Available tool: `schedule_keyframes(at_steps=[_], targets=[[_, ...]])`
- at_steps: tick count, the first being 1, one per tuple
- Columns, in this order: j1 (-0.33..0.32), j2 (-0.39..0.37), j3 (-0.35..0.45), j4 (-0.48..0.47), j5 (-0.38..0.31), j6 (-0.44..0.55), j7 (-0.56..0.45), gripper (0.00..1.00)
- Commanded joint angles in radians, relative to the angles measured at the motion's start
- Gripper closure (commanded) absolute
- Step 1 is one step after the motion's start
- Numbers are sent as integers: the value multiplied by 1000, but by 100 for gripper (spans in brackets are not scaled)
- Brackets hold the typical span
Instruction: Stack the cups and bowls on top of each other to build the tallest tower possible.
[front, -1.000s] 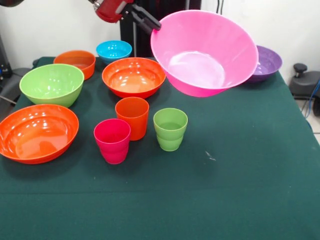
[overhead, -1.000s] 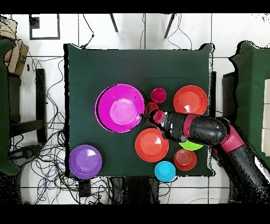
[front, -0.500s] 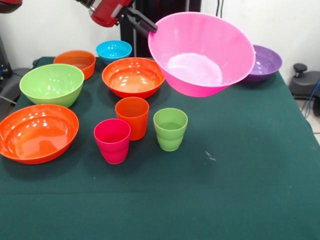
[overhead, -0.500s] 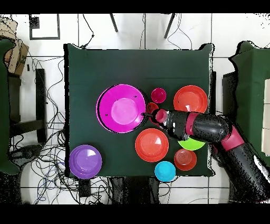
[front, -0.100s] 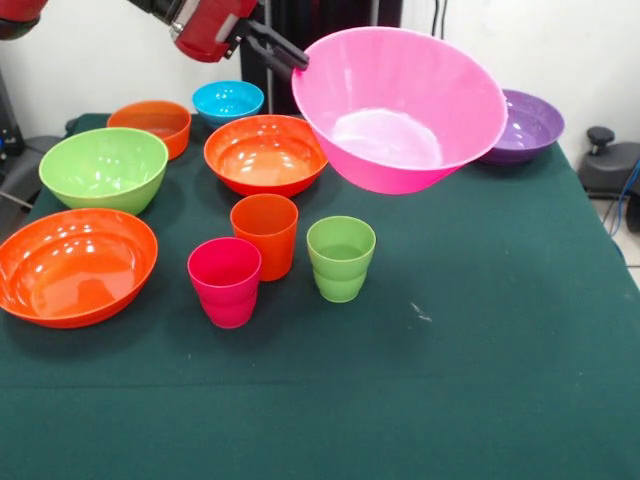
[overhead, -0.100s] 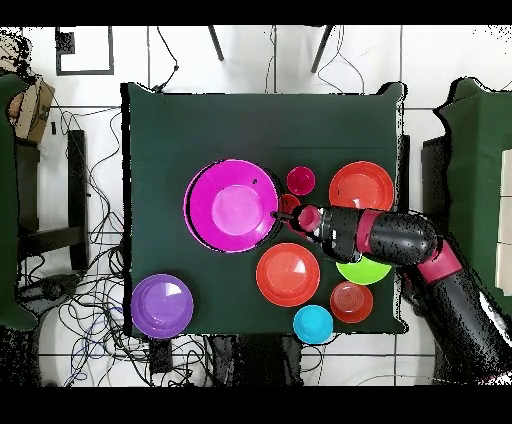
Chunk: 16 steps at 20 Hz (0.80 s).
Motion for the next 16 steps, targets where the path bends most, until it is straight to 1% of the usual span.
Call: schedule_keyframes(at_steps=[1,16], targets=[[23,37,-25,-133,-39,121,-361,100],[25,49,-45,-177,-56,161,-415,100]])
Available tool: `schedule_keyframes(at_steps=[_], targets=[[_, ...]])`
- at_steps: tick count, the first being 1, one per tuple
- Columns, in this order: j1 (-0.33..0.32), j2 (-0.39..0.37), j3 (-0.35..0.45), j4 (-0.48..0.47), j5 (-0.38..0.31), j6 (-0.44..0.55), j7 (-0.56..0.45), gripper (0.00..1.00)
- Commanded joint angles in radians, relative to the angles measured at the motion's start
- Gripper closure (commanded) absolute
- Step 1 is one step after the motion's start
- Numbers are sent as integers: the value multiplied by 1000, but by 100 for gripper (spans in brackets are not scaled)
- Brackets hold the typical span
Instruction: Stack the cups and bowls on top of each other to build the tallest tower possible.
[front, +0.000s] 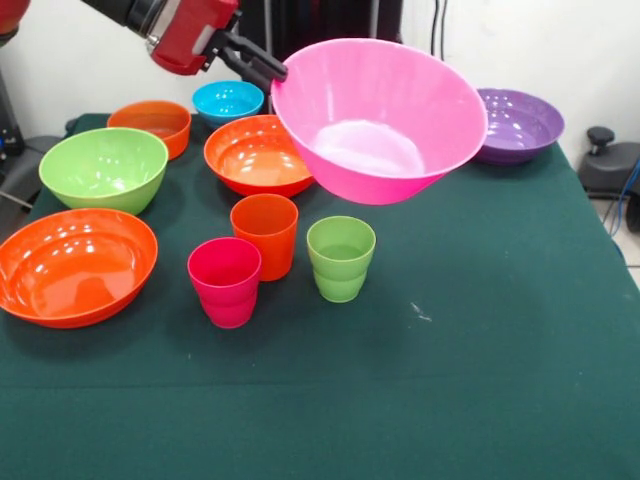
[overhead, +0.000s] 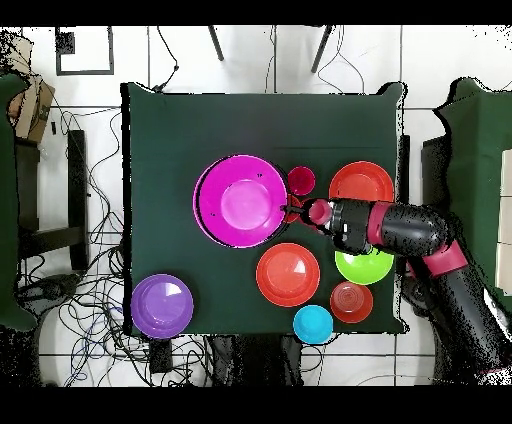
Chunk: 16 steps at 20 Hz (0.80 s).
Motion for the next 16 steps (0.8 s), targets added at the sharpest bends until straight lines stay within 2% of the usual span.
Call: schedule_keyframes(at_steps=[1,16], targets=[[25,33,-47,-117,-54,103,-360,100],[34,66,-61,-186,-62,143,-432,100]])
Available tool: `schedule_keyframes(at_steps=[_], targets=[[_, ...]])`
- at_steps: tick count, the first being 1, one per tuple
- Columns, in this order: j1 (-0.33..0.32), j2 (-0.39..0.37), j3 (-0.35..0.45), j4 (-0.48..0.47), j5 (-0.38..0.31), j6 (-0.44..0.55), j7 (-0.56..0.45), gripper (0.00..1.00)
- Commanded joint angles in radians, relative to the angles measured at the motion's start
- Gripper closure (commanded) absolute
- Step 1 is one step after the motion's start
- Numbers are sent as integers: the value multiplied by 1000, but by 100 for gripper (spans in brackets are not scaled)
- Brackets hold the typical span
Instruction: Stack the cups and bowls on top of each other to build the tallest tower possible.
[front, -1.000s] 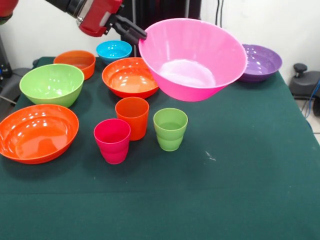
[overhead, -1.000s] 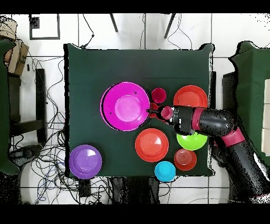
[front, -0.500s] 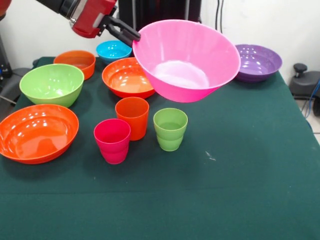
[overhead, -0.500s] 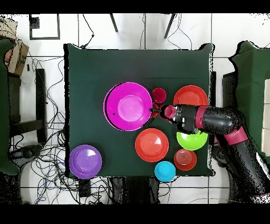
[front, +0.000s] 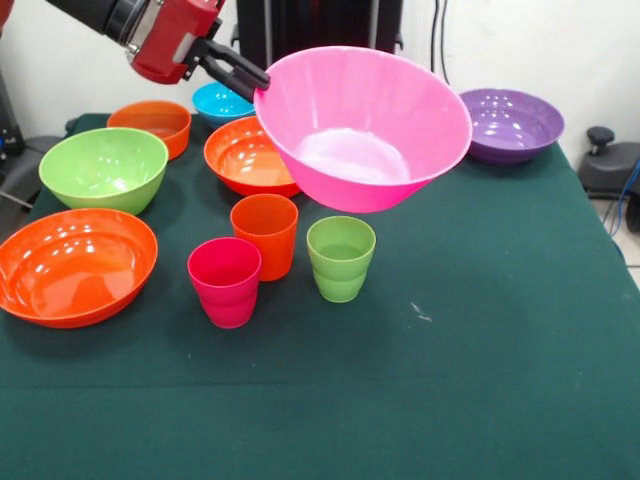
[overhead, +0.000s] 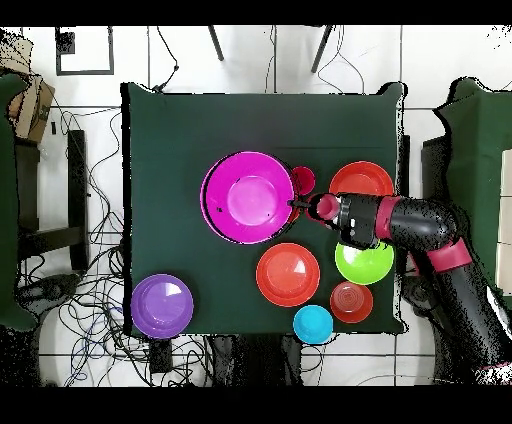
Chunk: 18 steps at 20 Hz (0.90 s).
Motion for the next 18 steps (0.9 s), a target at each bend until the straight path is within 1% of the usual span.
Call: schedule_keyframes(at_steps=[1,8,13,18], targets=[[36,46,-63,-137,-60,109,-389,100],[53,78,-78,-205,-52,154,-448,100],[54,86,-84,-224,-51,173,-465,100],[47,84,-83,-223,-59,175,-471,100]])
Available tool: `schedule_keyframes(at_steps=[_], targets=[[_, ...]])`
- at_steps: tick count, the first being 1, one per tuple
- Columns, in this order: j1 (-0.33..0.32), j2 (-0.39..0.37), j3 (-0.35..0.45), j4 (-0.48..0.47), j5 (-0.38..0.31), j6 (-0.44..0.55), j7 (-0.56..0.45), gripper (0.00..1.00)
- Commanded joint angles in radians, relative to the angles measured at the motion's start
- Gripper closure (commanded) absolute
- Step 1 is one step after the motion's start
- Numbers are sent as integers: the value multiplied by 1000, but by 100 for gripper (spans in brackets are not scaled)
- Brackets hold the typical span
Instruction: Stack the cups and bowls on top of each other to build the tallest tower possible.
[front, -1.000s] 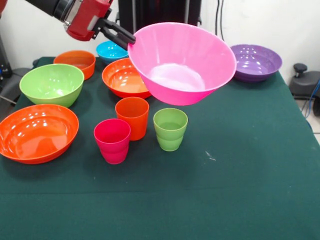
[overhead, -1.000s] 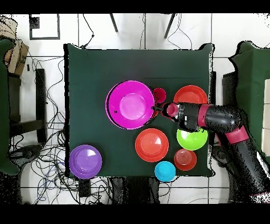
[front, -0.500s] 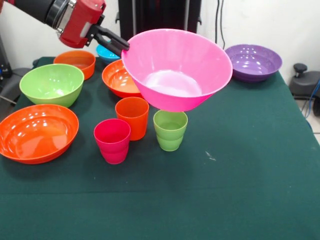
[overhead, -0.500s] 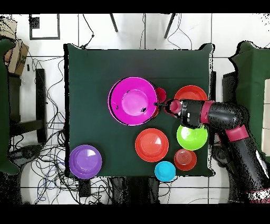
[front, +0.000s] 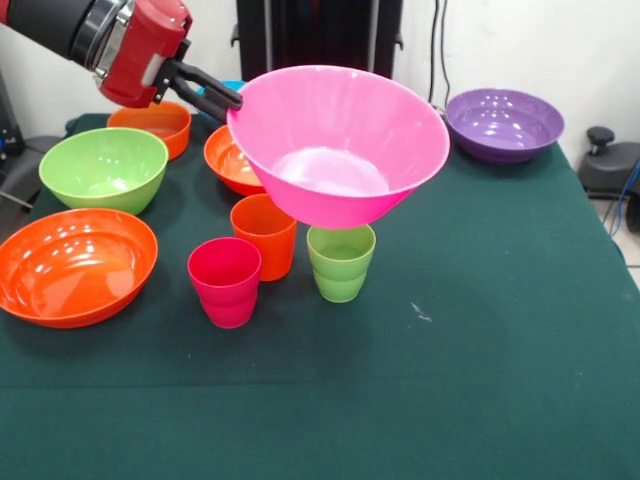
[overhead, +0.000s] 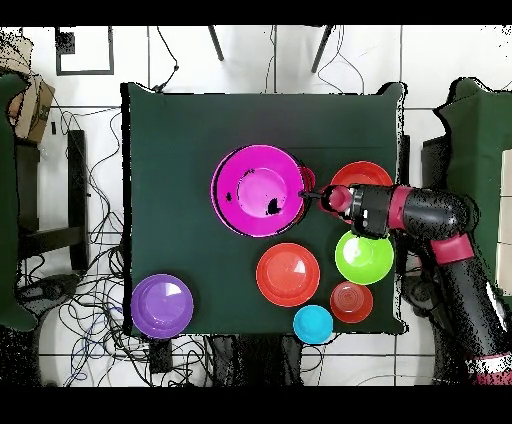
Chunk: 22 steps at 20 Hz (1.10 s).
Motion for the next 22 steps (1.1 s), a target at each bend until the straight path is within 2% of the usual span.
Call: schedule_keyframes(at_steps=[1,22], targets=[[42,23,-85,-121,-60,97,-357,100],[29,27,-97,-137,-78,116,-408,100]])
